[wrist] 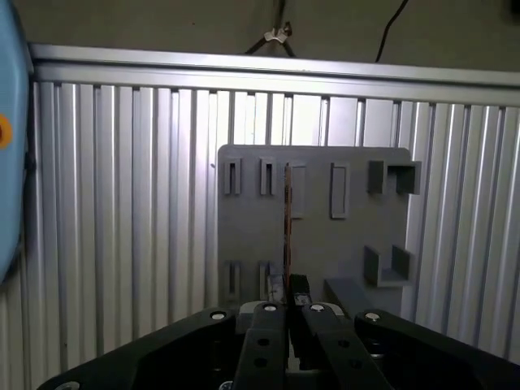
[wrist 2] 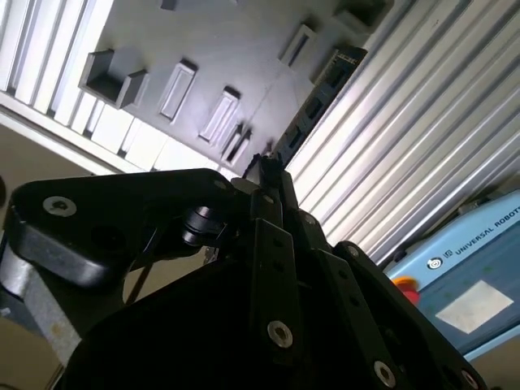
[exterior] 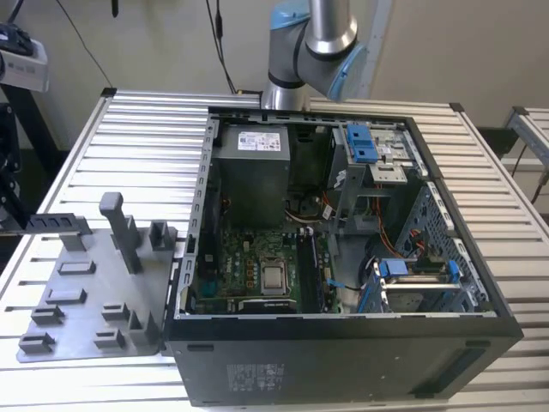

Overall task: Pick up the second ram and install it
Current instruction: 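Pick up the second ram and move it above second insertion slot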

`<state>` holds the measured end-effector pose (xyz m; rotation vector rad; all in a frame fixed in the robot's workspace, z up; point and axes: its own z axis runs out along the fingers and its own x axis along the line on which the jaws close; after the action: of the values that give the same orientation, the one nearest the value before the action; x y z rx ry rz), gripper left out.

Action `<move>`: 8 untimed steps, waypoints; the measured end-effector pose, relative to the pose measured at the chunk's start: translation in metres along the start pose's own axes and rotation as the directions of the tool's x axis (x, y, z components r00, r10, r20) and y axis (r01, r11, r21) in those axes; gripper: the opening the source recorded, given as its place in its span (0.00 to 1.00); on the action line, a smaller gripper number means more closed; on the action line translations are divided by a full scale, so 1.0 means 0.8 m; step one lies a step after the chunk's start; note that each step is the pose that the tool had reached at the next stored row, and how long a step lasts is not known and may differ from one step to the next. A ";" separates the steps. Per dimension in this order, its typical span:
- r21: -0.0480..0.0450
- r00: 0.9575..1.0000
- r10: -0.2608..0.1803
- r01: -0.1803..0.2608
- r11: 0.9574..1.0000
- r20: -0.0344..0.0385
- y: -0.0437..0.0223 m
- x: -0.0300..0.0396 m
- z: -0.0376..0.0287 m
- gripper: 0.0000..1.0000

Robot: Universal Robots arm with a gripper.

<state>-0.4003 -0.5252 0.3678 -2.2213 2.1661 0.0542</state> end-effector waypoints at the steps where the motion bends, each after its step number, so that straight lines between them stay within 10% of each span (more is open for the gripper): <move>1: 0.000 1.000 0.000 0.000 1.000 0.000 0.0000 -0.0001 -0.0016 0.14; 8: 0.000 1.000 0.000 0.000 1.000 0.000 -0.0001 -0.0008 -0.0147 0.14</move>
<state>-0.4003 -0.5252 0.3795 -2.2213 2.1661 0.0542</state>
